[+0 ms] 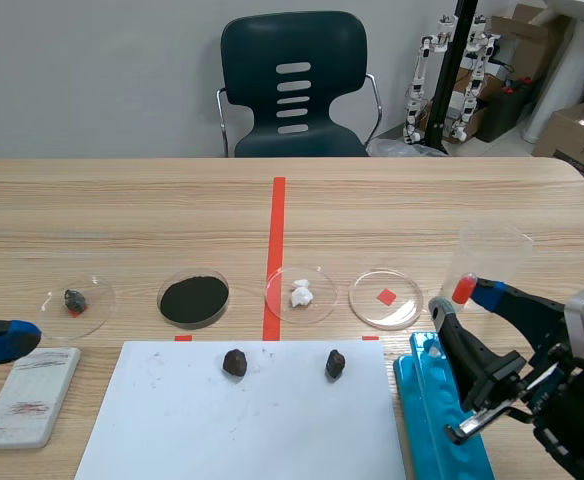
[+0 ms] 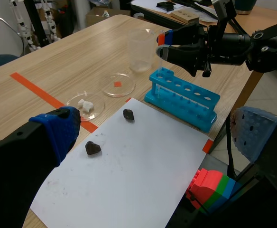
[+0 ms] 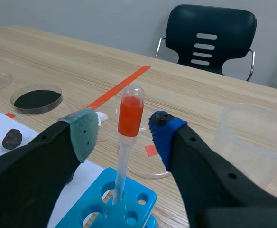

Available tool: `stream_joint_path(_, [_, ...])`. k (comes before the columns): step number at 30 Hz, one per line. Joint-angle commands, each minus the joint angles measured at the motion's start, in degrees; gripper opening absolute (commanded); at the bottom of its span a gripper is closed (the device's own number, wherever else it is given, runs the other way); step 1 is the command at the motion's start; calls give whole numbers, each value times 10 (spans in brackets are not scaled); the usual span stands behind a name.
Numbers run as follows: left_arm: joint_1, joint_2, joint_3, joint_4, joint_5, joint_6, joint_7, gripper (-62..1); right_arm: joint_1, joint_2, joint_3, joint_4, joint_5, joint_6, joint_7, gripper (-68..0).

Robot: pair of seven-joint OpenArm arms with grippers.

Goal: Pick up the dropper by the top with the right hand

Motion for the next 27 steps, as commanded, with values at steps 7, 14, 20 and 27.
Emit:
stream_joint_path(7, [4,5,2,4,-5,-2,-9,14,6,7,4,11,2,0,11,-269])
stream_joint_path(14, [4,5,2,4,-5,-2,-9,14,7,7,4,11,2,0,14,-202])
stream_joint_path(20, [4,5,2,4,-5,-2,-9,14,8,7,4,11,2,0,24,-202])
stream_joint_path(27, [4,5,2,4,-5,-2,-9,14,16,6,3,11,2,1,25,-203])
